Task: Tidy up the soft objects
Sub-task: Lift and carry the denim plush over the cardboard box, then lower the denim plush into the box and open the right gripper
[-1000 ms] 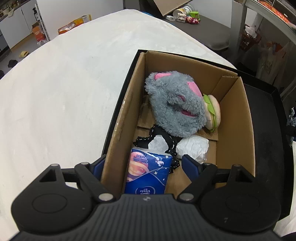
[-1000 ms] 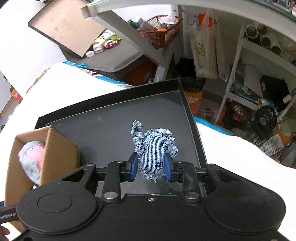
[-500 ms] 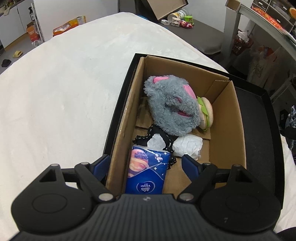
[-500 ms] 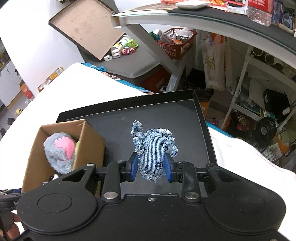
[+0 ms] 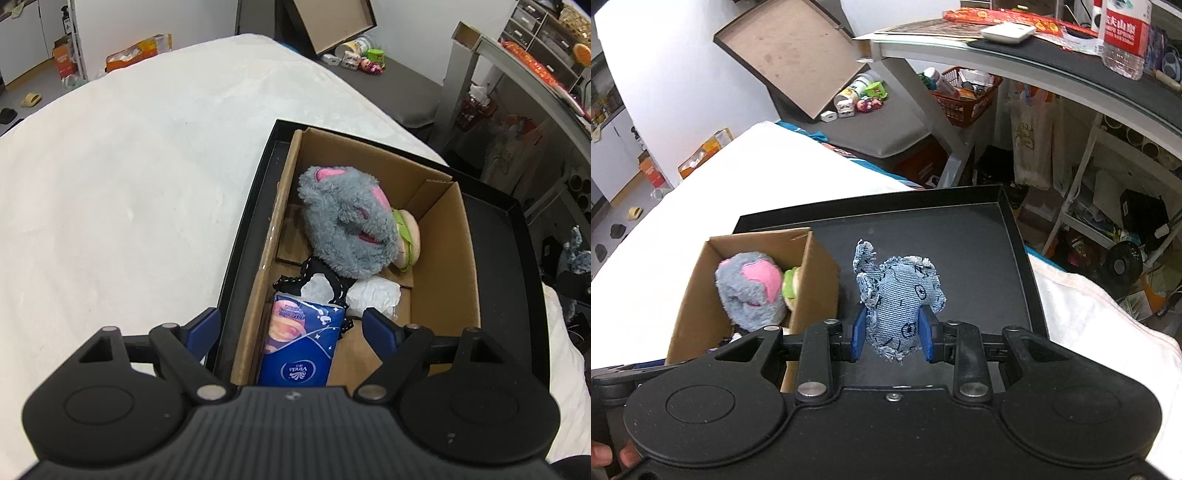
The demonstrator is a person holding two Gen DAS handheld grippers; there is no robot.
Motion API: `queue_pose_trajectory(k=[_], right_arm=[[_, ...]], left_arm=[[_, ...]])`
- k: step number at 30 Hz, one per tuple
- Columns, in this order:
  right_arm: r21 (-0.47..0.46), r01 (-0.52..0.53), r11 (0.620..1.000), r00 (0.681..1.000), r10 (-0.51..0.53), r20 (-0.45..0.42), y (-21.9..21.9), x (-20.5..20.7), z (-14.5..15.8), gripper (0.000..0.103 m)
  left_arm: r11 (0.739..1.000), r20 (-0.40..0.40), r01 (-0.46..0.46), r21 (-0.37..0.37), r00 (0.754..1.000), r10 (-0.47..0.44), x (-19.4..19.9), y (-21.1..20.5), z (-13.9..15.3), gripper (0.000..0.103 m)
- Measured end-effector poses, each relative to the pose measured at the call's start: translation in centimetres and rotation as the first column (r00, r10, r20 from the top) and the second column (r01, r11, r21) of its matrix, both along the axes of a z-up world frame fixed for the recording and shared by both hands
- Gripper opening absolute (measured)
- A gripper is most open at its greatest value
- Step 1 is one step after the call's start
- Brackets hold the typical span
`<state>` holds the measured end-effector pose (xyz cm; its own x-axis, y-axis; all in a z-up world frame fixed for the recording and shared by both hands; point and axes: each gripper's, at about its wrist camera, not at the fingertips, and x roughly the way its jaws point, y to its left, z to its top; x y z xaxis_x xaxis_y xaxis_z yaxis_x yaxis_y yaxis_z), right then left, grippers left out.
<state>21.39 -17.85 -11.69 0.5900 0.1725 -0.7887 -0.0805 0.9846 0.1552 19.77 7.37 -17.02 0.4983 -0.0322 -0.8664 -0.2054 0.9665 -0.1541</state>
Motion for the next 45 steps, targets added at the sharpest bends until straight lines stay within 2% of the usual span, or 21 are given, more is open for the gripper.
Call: queue_pose_trajectory(k=[9, 11, 16, 19, 25, 30, 38, 43, 45], right_arm=[[0.007, -0.041, 0.999, 0.999, 0.041, 0.003, 3.0, -1.3, 1.0, 0.029], [0.005, -0.054, 0.999, 0.999, 0.054, 0.002, 3.9, -1.5, 1.2, 0.029], [0.009, -0.094, 0.996, 0.996, 0.094, -0.002, 6.1, -2.1, 1.5, 0.029], [0.01, -0.117, 0.993, 0.993, 0.117, -0.007, 7.4, -2.4, 1.5, 0.029], [0.008, -0.141, 0.99, 0.99, 0.141, -0.021, 9.1, -2.7, 1.1, 0.03], [0.006, -0.143, 0.99, 0.989, 0.143, -0.04, 9.9, -2.8, 0.6, 0.03], [0.019, -0.166, 0.986, 0.984, 0.167, -0.067, 11.0, -2.7, -0.2, 0.03], [0.027, -0.164, 0.986, 0.983, 0.166, -0.073, 11.0, -2.4, -0.2, 0.035], [0.033, -0.158, 0.987, 0.984, 0.16, -0.072, 10.7, -2.3, -0.1, 0.04]], left_arm=[[1.0, 0.005, 0.028, -0.01, 1.0, -0.028, -0.4, 0.2, 0.1, 0.078], [0.999, 0.003, 0.031, -0.012, 1.0, -0.031, -0.4, 0.3, 0.0, 0.073], [0.999, -0.022, 0.045, 0.0, 0.999, -0.045, -0.5, 0.4, -0.8, 0.047], [0.999, -0.033, 0.043, 0.027, 0.999, -0.042, -0.7, 0.6, -1.1, 0.035], [0.999, -0.026, 0.036, 0.03, 0.999, -0.035, -1.1, 1.2, -1.3, 0.025], [1.0, -0.018, 0.022, 0.021, 1.0, -0.022, -1.4, 2.1, -1.4, 0.012], [1.0, -0.013, 0.027, 0.003, 1.0, -0.027, -1.4, 2.4, -1.5, 0.012], [1.0, -0.016, 0.026, 0.003, 1.0, -0.026, -1.4, 2.4, -1.4, 0.012], [1.0, -0.021, 0.026, 0.007, 0.999, -0.026, -1.3, 2.4, -1.4, 0.012]])
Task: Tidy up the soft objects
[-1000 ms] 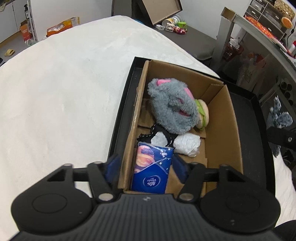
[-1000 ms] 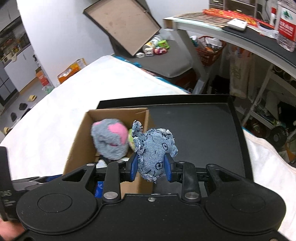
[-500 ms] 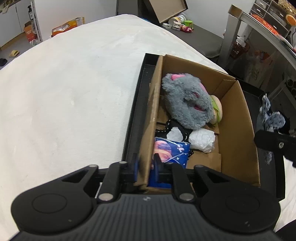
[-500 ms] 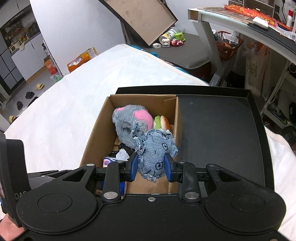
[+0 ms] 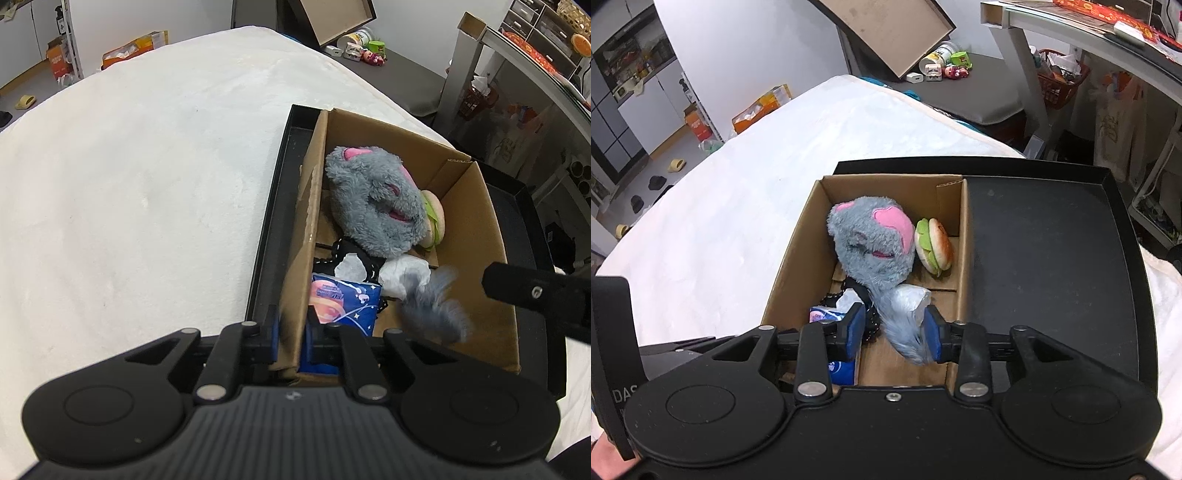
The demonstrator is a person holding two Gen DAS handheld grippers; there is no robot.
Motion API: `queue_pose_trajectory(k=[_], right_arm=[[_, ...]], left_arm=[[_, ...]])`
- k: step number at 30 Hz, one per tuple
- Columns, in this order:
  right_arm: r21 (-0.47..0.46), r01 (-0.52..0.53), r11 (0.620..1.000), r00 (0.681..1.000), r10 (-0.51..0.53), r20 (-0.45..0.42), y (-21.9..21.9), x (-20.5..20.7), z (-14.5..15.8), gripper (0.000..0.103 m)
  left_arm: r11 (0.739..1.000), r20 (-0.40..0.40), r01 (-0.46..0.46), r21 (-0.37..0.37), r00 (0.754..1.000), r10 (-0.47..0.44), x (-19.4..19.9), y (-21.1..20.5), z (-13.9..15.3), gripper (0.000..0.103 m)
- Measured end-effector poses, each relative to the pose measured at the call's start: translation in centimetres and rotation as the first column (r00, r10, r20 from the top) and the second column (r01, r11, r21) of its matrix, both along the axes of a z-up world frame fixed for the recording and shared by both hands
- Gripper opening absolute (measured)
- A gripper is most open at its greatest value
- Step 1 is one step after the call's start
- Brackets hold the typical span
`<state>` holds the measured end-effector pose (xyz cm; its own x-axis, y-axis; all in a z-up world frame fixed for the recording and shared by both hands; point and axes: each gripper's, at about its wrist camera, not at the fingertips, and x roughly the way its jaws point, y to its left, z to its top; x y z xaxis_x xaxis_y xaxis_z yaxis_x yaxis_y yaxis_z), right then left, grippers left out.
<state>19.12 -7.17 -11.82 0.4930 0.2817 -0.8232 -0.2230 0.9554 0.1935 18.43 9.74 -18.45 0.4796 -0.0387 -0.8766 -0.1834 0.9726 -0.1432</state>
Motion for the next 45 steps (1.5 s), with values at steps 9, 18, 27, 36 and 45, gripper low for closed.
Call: queue_pose_trajectory(k=[9, 18, 27, 36, 45], right_arm=[[0.035, 0.019, 0.999, 1.0, -0.019, -0.006, -2.0, -0.1, 0.2, 0.044], [0.084, 0.049, 0.995, 0.999, -0.05, 0.006, -5.4, -1.2, 1.7, 0.073], [0.142, 0.071, 0.987, 0.997, -0.074, 0.016, -8.3, -2.4, 3.3, 0.092], [0.184, 0.104, 0.977, 0.994, -0.105, 0.0, -11.6, -3.8, 4.7, 0.103], [0.206, 0.125, 0.971, 0.992, -0.128, 0.001, -13.5, -5.8, 6.2, 0.103]], left_arm=[[0.999, -0.033, -0.007, 0.039, 0.999, 0.008, 0.6, -0.5, 0.0, 0.016], [0.999, -0.076, -0.029, 0.021, 0.997, 0.031, 0.8, -0.5, 1.2, 0.047], [0.999, -0.053, 0.03, 0.041, 0.998, -0.028, -1.9, -3.3, 5.5, 0.069], [0.995, -0.048, 0.069, 0.066, 0.997, -0.066, -3.9, -6.3, 9.2, 0.092], [0.994, 0.012, 0.086, 0.063, 0.996, -0.087, -6.5, -8.3, 13.2, 0.095]])
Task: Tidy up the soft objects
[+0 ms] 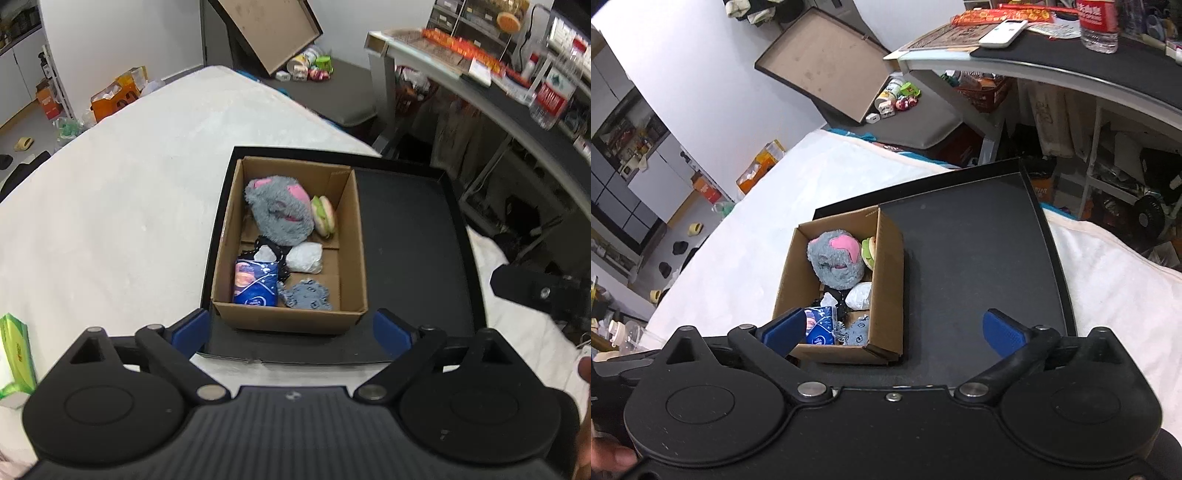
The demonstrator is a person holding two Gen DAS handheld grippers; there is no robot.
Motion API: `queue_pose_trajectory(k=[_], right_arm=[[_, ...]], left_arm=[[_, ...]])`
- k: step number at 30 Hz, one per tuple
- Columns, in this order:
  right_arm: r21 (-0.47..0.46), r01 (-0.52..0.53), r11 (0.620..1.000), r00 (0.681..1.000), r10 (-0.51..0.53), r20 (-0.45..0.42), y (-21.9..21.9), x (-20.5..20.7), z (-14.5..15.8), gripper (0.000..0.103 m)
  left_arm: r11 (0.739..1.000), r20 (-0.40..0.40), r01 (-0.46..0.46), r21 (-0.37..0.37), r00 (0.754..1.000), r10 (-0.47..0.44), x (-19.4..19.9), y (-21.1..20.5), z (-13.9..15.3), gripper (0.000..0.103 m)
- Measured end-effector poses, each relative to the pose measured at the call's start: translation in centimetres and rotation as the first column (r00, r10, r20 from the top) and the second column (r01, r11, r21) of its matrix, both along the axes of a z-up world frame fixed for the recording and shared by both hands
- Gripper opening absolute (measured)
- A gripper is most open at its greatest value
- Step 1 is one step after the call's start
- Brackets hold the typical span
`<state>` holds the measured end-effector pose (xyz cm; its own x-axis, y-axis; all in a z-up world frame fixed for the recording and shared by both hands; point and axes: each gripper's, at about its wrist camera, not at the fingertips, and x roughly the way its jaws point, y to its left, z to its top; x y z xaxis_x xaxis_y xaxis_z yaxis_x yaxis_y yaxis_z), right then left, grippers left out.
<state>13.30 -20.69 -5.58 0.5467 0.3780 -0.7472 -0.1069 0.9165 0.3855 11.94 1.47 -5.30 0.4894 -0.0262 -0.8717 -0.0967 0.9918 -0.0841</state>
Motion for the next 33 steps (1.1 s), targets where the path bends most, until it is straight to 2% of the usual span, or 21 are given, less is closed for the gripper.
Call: queue_pose_trajectory(k=[2, 6, 14, 18, 25, 33], right_arm=[[0.004, 0.003, 1.0, 1.0, -0.003, 0.012, -0.3, -0.6, 0.4, 0.103], [0.005, 0.007, 1.0, 1.0, -0.007, 0.029, -0.9, -1.7, 1.2, 0.103], [0.012, 0.01, 1.0, 0.999, -0.011, 0.042, -1.6, -3.2, 2.1, 0.103], [0.005, 0.01, 1.0, 0.998, -0.011, 0.057, -2.0, -4.1, 2.6, 0.103], [-0.007, 0.018, 1.0, 0.997, -0.018, 0.079, -2.4, -5.1, 3.5, 0.103], [-0.074, 0.008, 0.997, 0.994, 0.001, 0.112, -2.1, -6.2, 4.8, 0.103]], left_arm=[[1.0, 0.014, 0.0, -0.018, 1.0, 0.0, -0.5, -0.2, 0.6, 0.095], [1.0, 0.054, 0.014, 0.008, 0.998, -0.014, -1.7, -0.7, 1.5, 0.098], [0.995, 0.077, 0.06, -0.085, 0.996, -0.054, -3.7, -1.6, 2.6, 0.099], [0.998, 0.062, 0.055, -0.04, 0.997, -0.052, -4.3, -2.1, 3.3, 0.099], [0.999, 0.052, 0.027, -0.025, 0.998, -0.026, -5.6, -1.6, 4.1, 0.099], [1.0, 0.067, 0.025, -0.016, 0.997, -0.024, -6.9, -1.2, 5.5, 0.099]])
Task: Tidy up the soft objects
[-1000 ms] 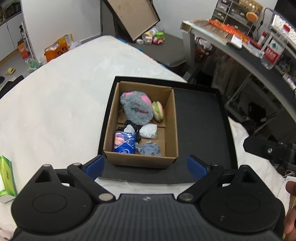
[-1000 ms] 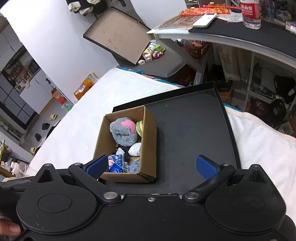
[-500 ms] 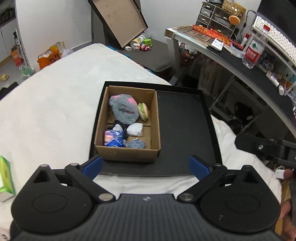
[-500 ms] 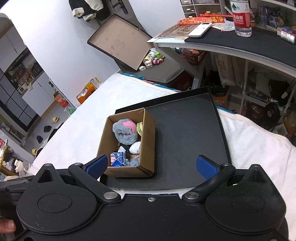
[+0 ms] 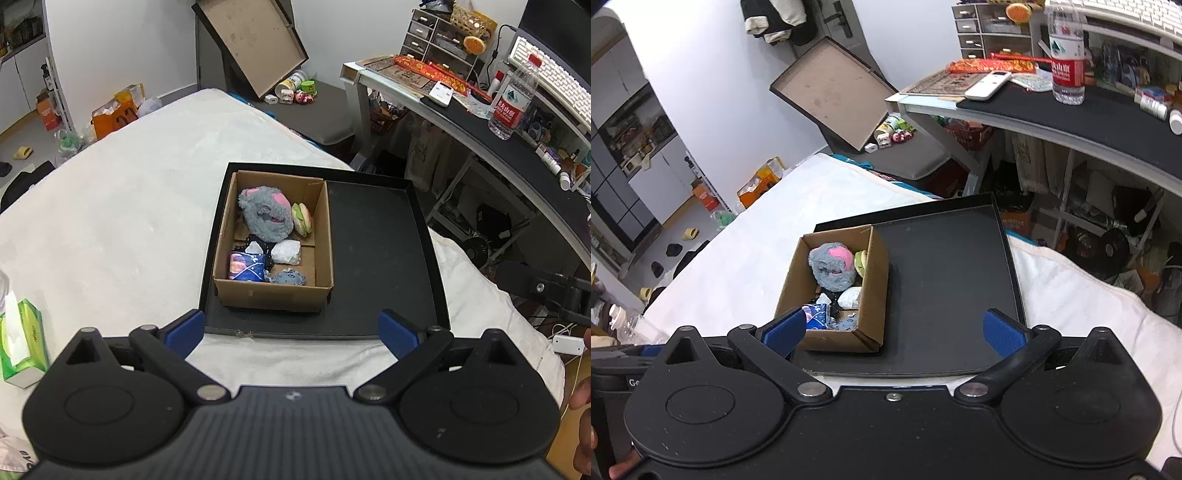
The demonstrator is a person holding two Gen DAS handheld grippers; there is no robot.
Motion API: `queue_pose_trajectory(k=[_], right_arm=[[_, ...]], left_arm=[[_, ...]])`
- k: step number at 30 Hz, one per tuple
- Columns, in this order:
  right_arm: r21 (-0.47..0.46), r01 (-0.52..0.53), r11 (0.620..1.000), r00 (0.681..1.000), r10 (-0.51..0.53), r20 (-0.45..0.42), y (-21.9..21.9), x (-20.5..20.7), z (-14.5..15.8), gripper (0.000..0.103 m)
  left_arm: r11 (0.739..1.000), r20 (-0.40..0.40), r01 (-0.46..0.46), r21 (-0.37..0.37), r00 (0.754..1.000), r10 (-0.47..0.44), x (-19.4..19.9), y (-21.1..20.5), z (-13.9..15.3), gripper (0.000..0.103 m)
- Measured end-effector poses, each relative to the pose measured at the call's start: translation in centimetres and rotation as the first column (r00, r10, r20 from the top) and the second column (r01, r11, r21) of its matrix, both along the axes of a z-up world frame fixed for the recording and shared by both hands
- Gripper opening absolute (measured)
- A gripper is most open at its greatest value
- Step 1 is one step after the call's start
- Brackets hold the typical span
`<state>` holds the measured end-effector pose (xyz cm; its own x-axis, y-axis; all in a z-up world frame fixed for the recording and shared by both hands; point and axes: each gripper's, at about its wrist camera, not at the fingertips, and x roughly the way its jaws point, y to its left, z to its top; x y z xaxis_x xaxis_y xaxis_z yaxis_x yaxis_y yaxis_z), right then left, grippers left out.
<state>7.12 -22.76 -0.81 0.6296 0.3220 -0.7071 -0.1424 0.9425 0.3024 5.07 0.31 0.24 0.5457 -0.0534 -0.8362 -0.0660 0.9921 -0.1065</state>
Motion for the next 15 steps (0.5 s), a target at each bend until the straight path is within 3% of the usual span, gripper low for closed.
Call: queue_pose_trajectory(k=[15], right_arm=[[-0.014, -0.011, 1.0, 0.999, 0.011, 0.051, -0.7, -3.1, 2.1, 0.103]], left_arm=[[0.999, 0.06, 0.029, 0.029, 0.998, -0.03, -3.6, -0.8, 2.8, 0.099]])
